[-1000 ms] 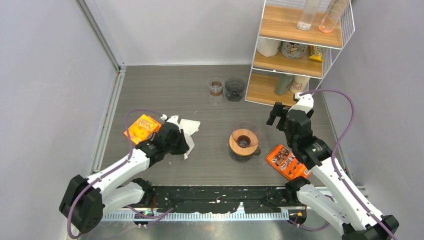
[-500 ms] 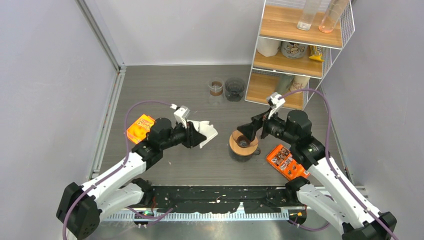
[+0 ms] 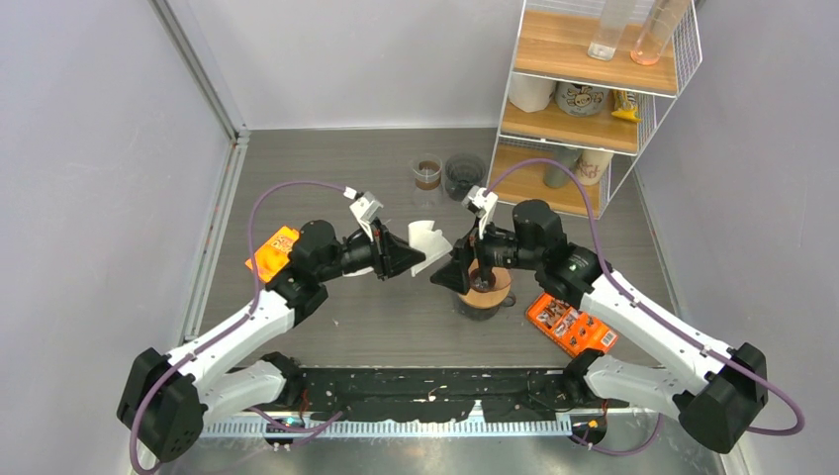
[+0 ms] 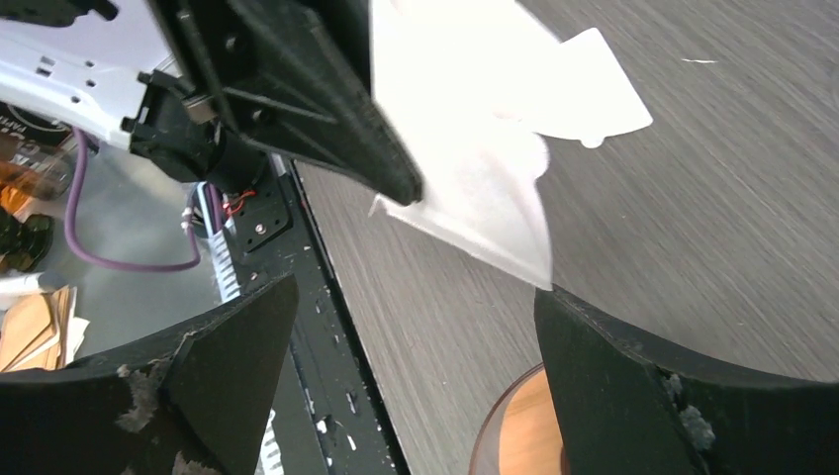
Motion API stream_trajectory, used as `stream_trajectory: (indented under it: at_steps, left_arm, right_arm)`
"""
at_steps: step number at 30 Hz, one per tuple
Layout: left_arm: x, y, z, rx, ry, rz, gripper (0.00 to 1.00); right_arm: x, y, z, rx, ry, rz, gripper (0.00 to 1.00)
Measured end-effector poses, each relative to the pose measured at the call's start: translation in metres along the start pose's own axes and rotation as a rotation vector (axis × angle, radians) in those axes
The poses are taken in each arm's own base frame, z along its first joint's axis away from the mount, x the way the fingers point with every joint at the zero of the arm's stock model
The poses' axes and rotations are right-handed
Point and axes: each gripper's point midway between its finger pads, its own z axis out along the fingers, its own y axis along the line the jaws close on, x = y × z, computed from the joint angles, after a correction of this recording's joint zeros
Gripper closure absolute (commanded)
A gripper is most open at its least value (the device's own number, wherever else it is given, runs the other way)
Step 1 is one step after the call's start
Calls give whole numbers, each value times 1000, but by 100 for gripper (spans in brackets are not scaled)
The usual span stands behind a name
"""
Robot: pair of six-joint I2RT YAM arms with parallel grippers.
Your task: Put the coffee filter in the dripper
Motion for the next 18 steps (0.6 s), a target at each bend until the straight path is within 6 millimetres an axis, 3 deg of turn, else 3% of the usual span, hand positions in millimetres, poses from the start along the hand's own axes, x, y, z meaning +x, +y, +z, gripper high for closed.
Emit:
stream_trajectory:
  at_steps: [6,12,18]
  left_arm:
    - [-6,-7,1,35,-20,21,74]
    - [-4,-6,4,44,-14,19,74]
    - [-3,-3,5,37,-10,15,74]
  right_arm:
    - [-2,-13,8,52,7,12,3]
    - [-2,-14,8,56,6,18,0]
    - [-7,-2,8,-9,-9,13,13]
